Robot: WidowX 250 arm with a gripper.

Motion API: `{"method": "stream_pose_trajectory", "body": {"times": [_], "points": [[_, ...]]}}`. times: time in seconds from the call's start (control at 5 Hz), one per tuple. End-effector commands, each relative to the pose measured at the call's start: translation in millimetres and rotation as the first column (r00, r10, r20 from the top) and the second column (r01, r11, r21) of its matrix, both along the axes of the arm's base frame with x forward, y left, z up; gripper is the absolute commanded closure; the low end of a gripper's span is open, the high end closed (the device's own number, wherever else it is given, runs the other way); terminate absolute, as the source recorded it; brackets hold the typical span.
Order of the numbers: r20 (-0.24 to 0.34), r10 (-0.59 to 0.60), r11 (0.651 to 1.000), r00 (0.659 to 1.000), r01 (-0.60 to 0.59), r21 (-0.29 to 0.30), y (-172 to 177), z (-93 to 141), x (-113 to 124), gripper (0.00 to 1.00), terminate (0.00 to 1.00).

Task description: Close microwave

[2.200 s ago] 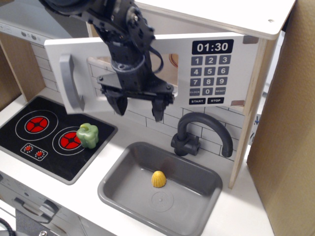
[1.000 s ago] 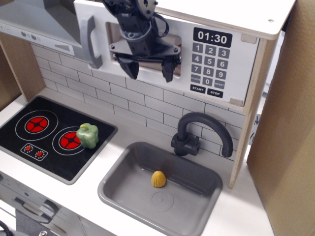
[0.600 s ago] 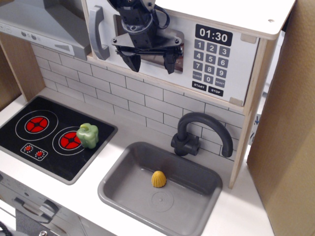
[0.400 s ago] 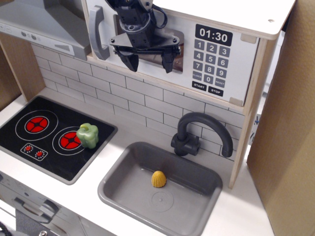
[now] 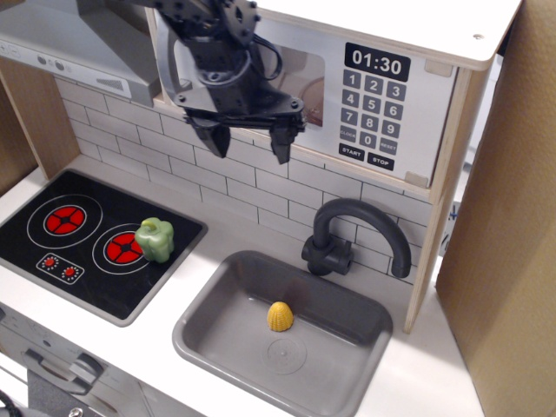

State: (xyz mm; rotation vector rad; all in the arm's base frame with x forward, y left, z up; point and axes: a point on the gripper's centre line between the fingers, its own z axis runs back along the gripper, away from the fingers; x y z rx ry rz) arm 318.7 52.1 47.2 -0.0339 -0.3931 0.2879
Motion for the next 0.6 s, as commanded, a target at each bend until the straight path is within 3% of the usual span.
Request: {"method": "stream_pose_trajectory", "body": {"times": [0.0,0.2,0.4], "points": [[-0.046,-0.085,0.996,0.995,0.086,0.033,-12.1,22.9,-40.4,0.00,0.00],[-0.046,-0.085,0.996,0.995,0.086,0.033,-12.1,22.9,-40.4,0.00,0.00],[-0.046,-0.085,0.996,0.995,0.086,0.033,-12.1,22.9,-40.4,0.00,1.00]]}}
